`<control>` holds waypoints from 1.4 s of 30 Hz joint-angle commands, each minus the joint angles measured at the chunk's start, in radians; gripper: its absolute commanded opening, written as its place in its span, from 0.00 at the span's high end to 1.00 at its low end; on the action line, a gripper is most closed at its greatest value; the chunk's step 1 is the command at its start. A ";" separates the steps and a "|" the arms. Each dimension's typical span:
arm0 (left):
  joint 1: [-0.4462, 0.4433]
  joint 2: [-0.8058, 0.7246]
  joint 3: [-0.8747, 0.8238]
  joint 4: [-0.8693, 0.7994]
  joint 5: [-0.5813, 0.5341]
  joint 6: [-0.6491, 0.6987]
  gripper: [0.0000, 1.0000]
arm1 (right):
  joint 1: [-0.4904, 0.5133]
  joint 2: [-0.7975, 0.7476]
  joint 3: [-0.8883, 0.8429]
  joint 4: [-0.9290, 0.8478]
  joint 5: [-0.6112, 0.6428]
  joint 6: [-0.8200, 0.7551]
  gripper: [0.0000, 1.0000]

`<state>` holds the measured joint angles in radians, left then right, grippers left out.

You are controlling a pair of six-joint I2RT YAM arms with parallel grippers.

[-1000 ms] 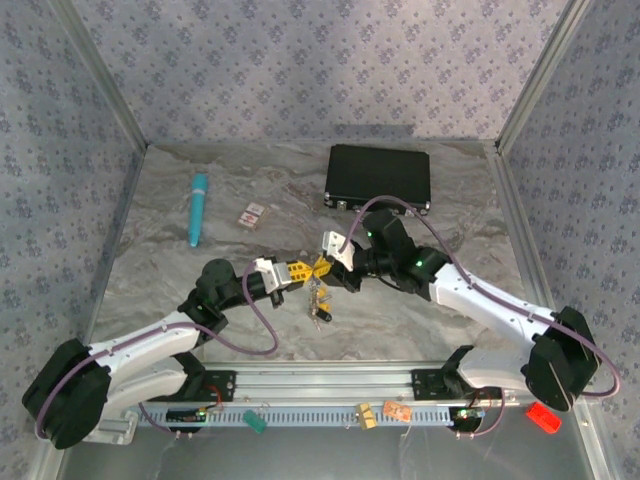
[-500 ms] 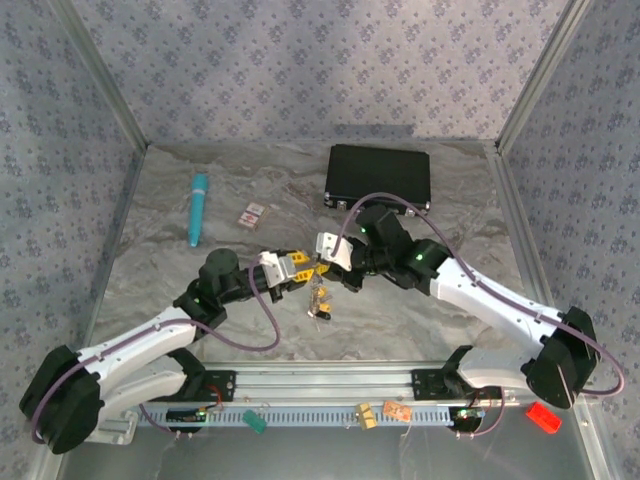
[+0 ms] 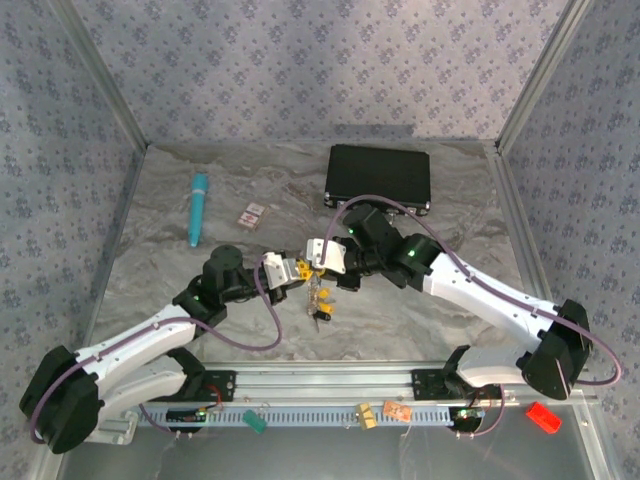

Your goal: Put the keys on the keyring

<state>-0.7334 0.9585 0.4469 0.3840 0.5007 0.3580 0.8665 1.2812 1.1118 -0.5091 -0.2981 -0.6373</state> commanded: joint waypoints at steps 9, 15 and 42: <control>-0.004 0.020 -0.043 0.243 0.070 -0.109 1.00 | -0.118 -0.166 -0.191 0.255 -0.229 0.206 0.75; -0.003 0.021 -0.070 0.305 0.081 -0.158 1.00 | -0.144 -0.171 -0.245 0.334 -0.283 0.262 0.72; -0.003 0.025 -0.075 0.326 0.076 -0.163 1.00 | -0.158 -0.135 -0.245 0.292 -0.332 0.264 0.76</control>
<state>-0.7334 0.9848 0.3695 0.6331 0.5533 0.2073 0.7128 1.1370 0.8661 -0.1986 -0.5930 -0.3805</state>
